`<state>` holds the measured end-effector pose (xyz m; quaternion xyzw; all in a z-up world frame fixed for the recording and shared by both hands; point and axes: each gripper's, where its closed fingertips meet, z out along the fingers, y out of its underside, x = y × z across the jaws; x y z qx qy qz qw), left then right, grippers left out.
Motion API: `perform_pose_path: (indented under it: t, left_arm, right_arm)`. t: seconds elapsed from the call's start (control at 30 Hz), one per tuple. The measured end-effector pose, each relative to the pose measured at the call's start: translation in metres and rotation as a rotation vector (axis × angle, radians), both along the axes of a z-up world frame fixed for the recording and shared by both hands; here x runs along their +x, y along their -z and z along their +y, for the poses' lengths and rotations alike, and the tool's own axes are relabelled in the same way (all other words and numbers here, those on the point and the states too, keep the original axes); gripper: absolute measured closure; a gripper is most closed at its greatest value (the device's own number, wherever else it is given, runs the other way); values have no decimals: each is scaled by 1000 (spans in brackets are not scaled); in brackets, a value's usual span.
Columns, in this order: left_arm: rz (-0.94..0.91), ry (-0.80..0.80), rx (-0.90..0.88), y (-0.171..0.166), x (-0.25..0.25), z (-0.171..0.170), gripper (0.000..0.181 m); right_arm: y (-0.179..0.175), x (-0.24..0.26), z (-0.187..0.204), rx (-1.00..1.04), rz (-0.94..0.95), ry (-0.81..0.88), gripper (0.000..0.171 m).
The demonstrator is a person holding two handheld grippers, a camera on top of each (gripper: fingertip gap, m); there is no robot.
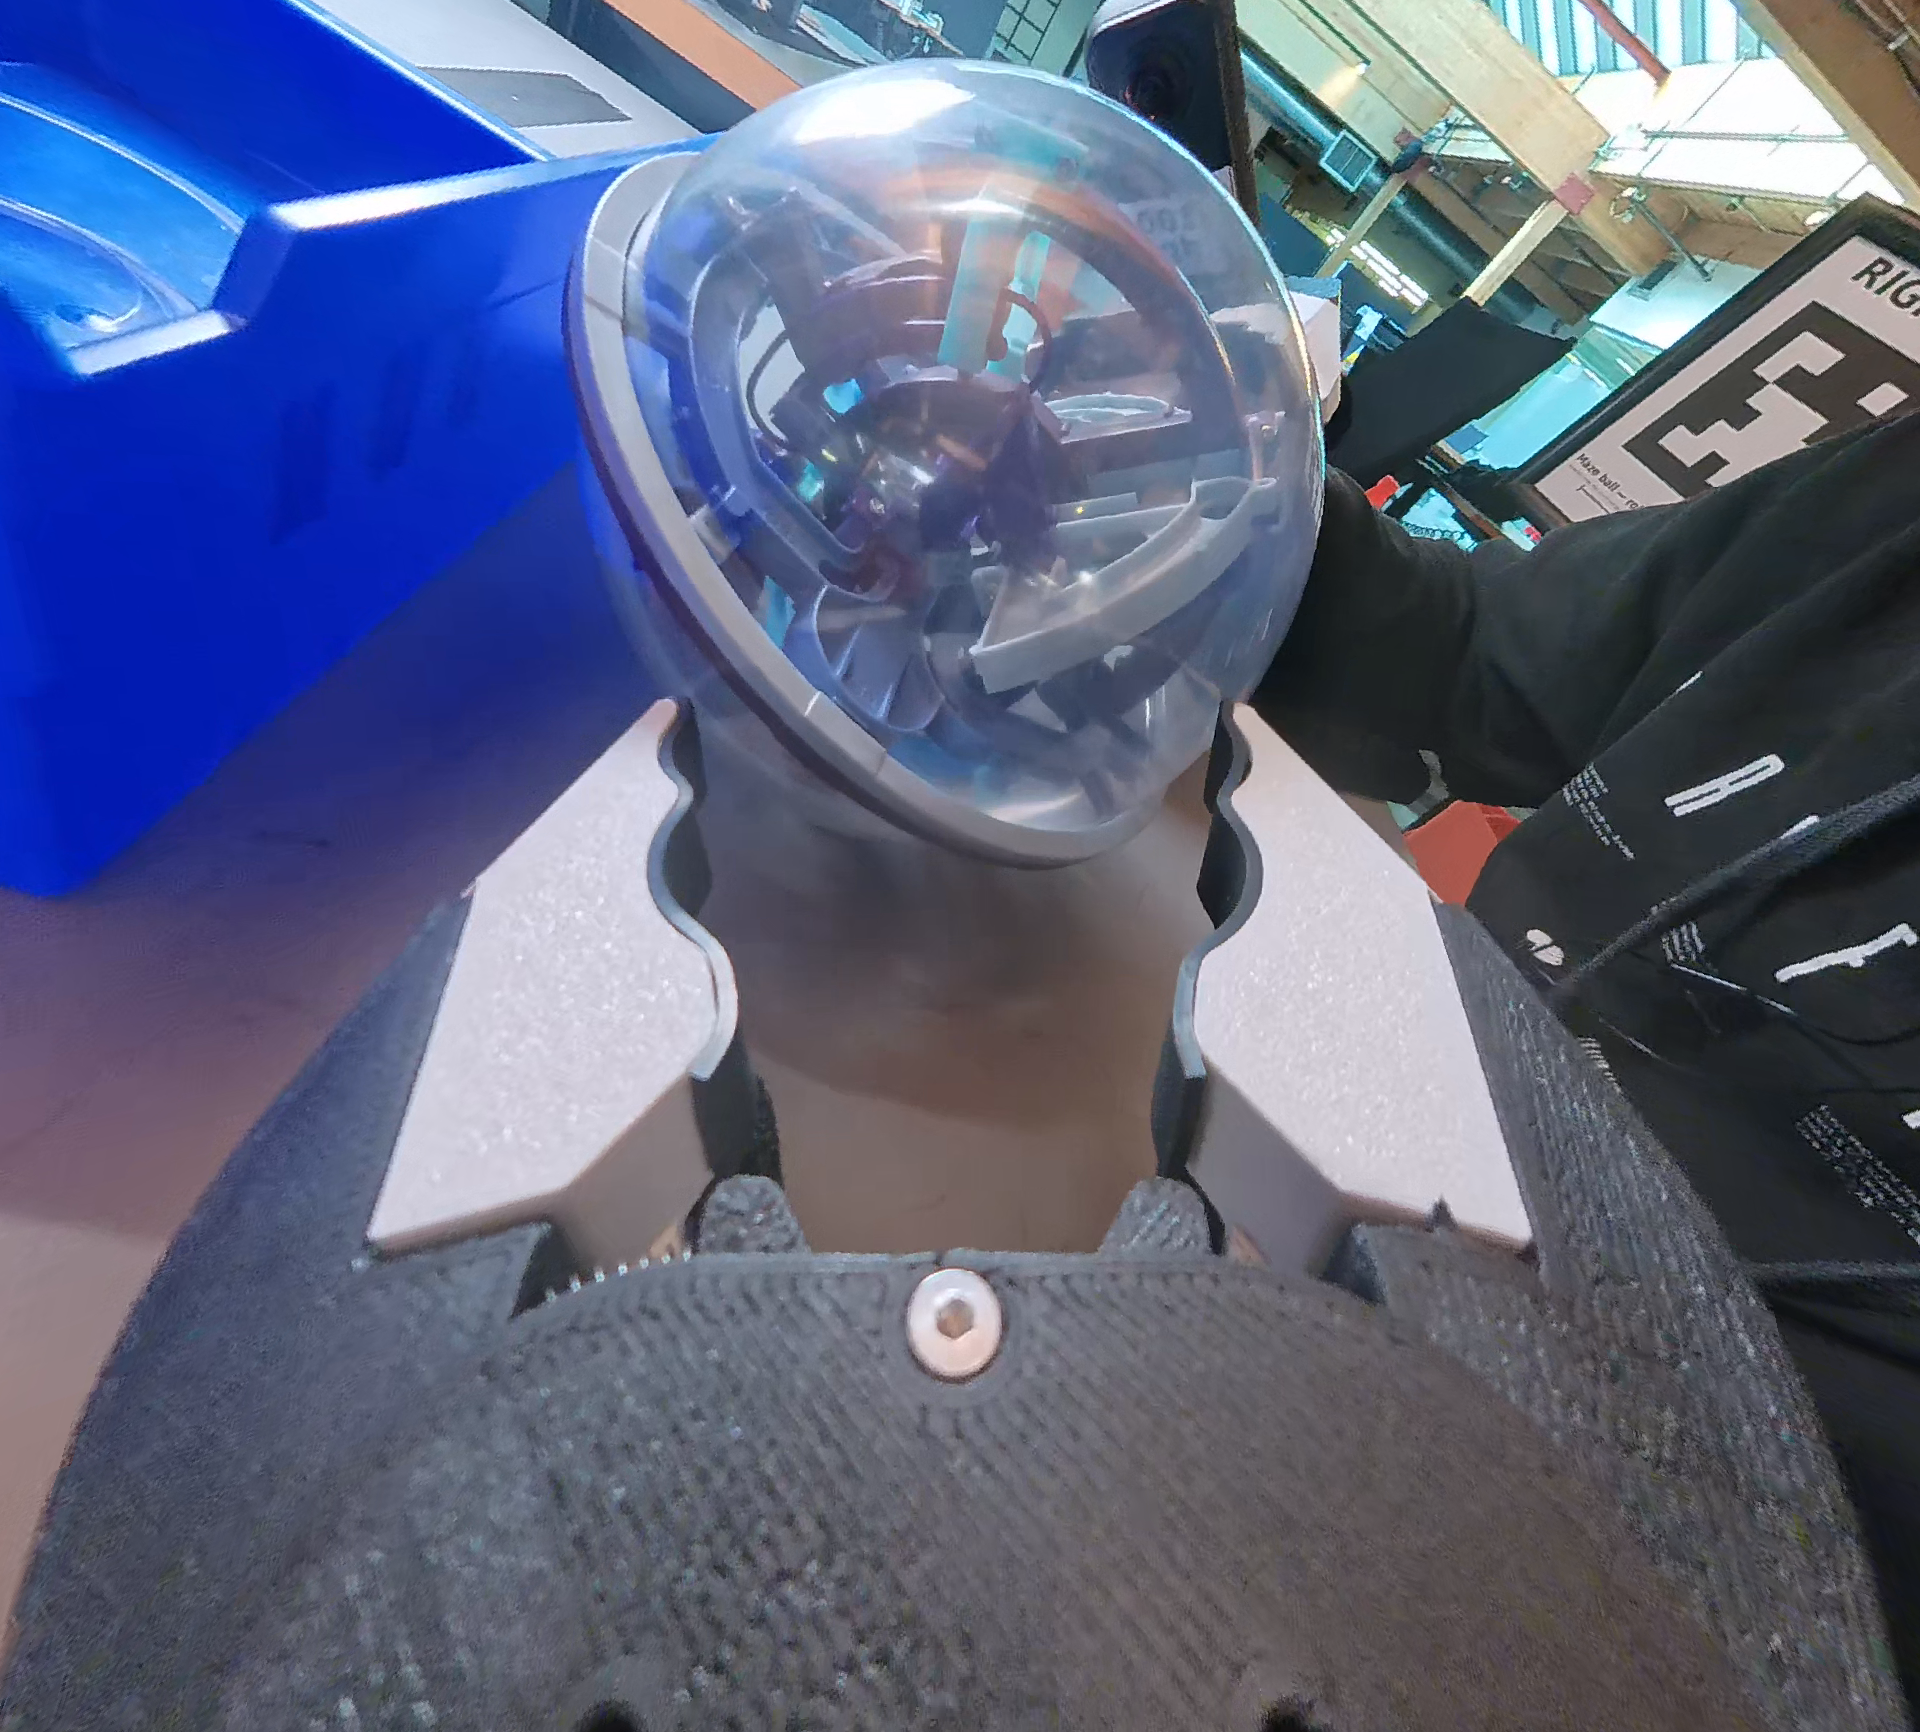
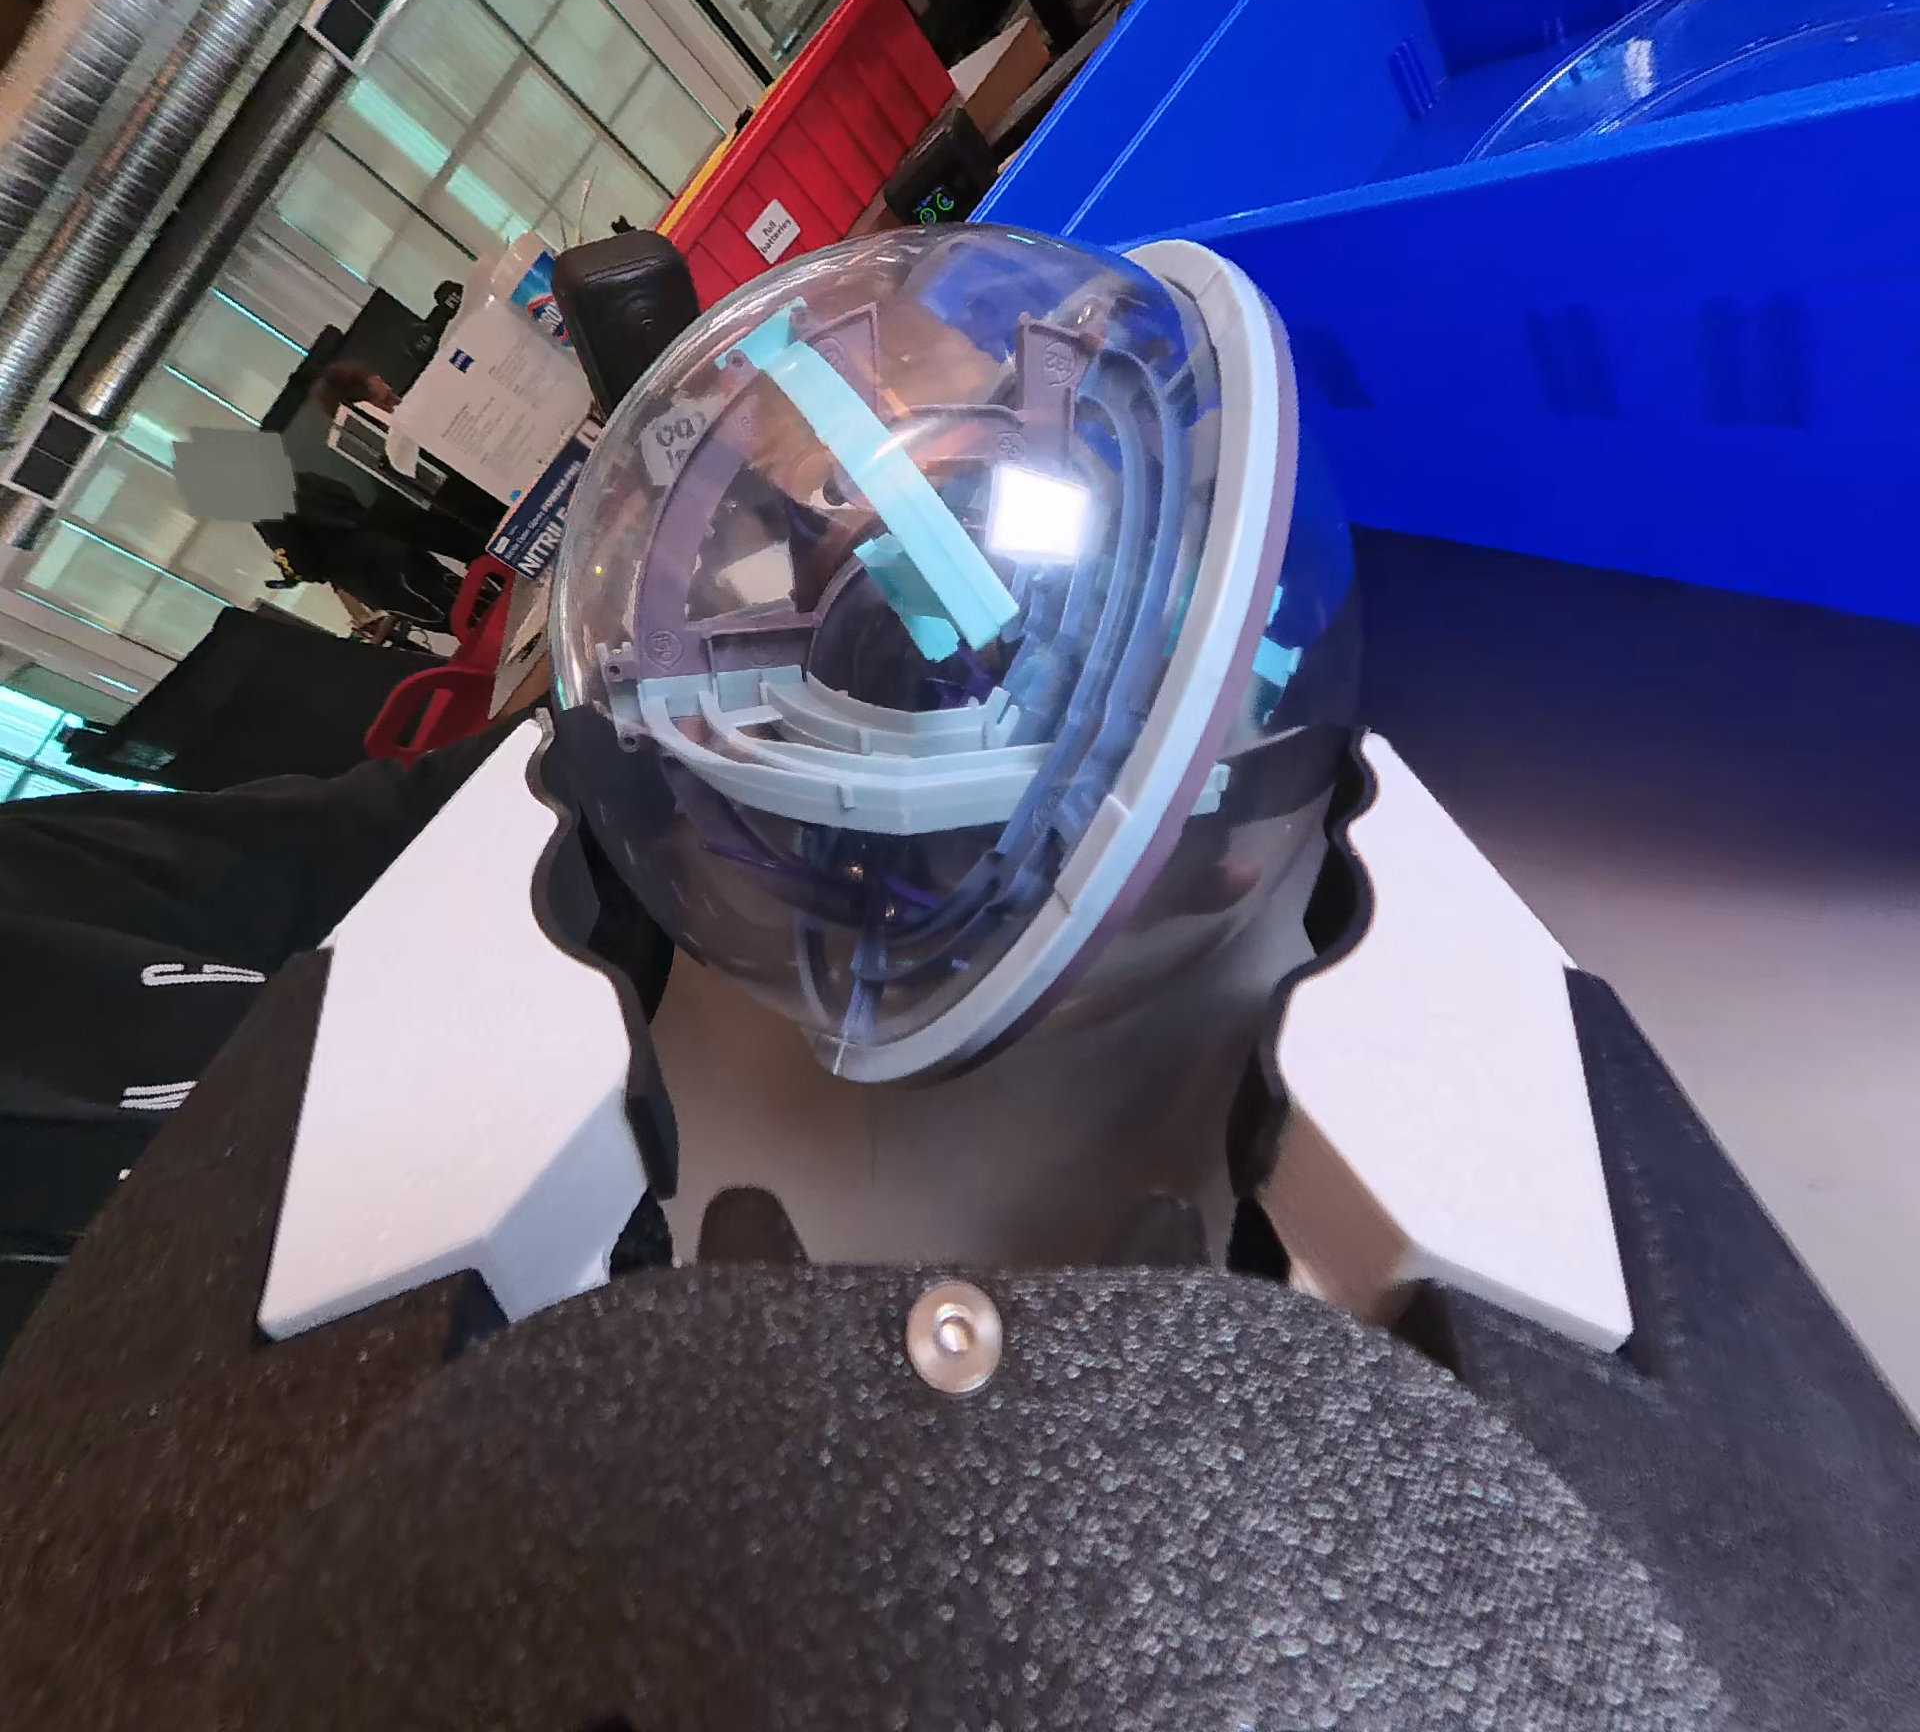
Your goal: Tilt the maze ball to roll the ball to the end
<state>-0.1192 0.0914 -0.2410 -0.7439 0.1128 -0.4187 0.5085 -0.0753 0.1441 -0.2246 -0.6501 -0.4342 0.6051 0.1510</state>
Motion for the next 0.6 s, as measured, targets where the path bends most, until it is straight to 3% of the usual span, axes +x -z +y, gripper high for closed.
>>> perform_pose_path:
  t: [0.23,0.43,0.6]
  left_arm:
    - [105,-8,88,-3,2,0,72]
    - [312,-121,342,-18,-1,4,60]
    - [398,-146,361,-14,3,7,57]
  right_arm:
    - [2,1,-4,-28,6,-51,33]
    - [2,1,-6,-30,10,-64,33]
    - [2,0,-6,-24,20,-57,33]
